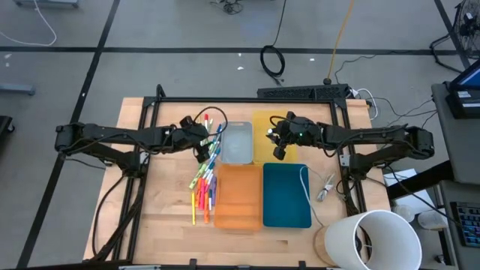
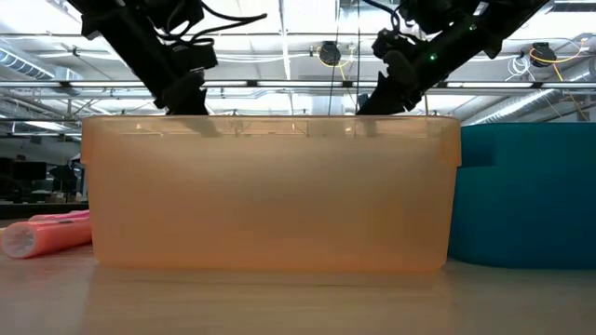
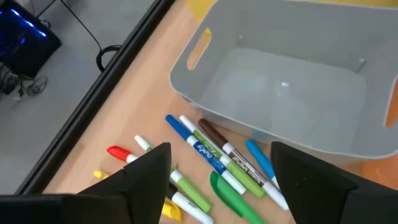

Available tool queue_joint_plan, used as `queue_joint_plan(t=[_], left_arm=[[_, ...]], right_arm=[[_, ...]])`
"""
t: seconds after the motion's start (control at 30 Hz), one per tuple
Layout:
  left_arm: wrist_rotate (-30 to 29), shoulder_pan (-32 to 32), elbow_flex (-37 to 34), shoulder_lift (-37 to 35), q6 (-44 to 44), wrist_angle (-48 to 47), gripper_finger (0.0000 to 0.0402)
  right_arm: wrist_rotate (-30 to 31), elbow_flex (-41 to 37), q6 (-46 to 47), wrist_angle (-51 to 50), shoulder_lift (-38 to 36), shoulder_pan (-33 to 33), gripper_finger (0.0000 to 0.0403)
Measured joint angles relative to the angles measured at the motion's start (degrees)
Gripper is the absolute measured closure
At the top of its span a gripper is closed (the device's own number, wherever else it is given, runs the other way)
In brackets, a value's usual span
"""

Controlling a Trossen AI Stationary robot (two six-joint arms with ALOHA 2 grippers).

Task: Pick & Place Markers
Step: Put the blue highlighter pen into the yellow bin

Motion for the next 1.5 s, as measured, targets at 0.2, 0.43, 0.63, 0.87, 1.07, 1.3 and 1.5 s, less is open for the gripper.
queue_joint_plan(t=[0.2, 0.43, 0.63, 0.87, 1.07, 1.3, 1.5], left_arm=[[0.0, 0.0, 0.0, 0.0, 0.0, -0.1, 0.0128], [0.0, 0.0, 0.0, 0.7, -0.4, -0.4, 0.0128], [0.3, 0.0, 0.0, 0.7, 1.4, -2.8, 0.0128], [0.8, 0.0, 0.0, 0.7, 0.6, -2.7, 0.0128], [3.2, 0.0, 0.0, 0.7, -0.6, -3.2, 0.0128], [5.0, -0.1, 0.0, 0.7, -0.2, -3.9, 0.0128], [4.8, -0.3, 0.0, 0.8, -4.7, -12.0, 0.0128]], right_arm=[[0.4, 0.0, 0.3, -0.9, 0.0, 0.0, 0.0304], [4.6, 0.0, -2.2, -1.8, -1.8, 0.1, 0.0278], [1.8, 0.0, -6.2, -1.7, -5.5, 0.6, 0.0269], [-27.2, 0.0, -9.1, -5.7, -7.1, 2.5, 0.0280], [-54.6, -1.9, -13.3, -5.5, -7.1, 5.7, 0.0280], [-51.2, -2.8, -15.0, -3.6, -7.5, 8.0, 0.0283], [-50.6, -2.8, -14.9, -2.3, -7.5, 8.0, 0.0284]])
